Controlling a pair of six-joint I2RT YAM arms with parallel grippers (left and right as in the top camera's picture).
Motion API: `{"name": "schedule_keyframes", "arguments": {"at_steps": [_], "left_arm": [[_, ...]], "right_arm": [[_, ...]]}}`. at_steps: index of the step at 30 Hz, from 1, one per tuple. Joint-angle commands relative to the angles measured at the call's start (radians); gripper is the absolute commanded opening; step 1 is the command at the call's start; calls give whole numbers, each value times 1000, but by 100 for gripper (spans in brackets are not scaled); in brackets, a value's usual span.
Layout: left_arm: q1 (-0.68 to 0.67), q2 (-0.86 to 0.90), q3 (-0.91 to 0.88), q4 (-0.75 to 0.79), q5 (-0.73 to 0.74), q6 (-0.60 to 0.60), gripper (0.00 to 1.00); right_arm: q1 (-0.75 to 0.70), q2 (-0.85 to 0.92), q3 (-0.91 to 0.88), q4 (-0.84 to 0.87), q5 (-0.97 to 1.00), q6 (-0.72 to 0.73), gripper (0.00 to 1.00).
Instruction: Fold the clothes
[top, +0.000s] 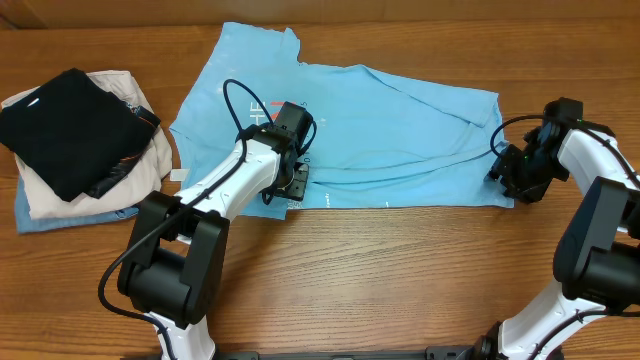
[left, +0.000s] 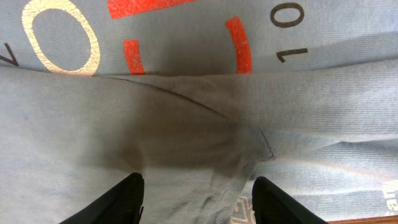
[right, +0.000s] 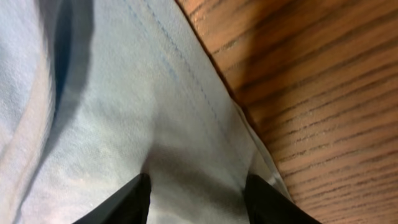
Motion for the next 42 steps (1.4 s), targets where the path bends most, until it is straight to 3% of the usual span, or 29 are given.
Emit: {"name": "schedule_keyframes", "arguments": {"at_steps": [1,4,12,25,28,31,35,38,40,42], "left_arm": [[-2,11,-7,3,-13,22,60],[-3,11,-7,3,-9,22,60],[-3,11,-7,3,-8,22,63],[-3,1,22,-7,6,23,65],[-3,2,18,-7,6,23,56],[-3,11,16,-7,6,23,38],[-3,26,15,-1,9,23,32],[-3,26,15,12,10,23,34],[-3,26,15,15,16,23,45],[-4,26,15,15,42,23,49]], "right_arm": [[5,-1,-35,27,13,-3,46],[5,-1,-94,86,17,1,34],[5,-1,-148,132,45,1,24],[5,-1,-148,128,45,1,25],[5,-1,-148,128,45,1,25],[5,-1,-148,128,45,1,25],[5,-1,-148,127,45,1,25],[5,-1,-148,127,45,1,25],[5,-1,-148,128,45,0,25],[5,-1,-148,128,45,1,25]]}}
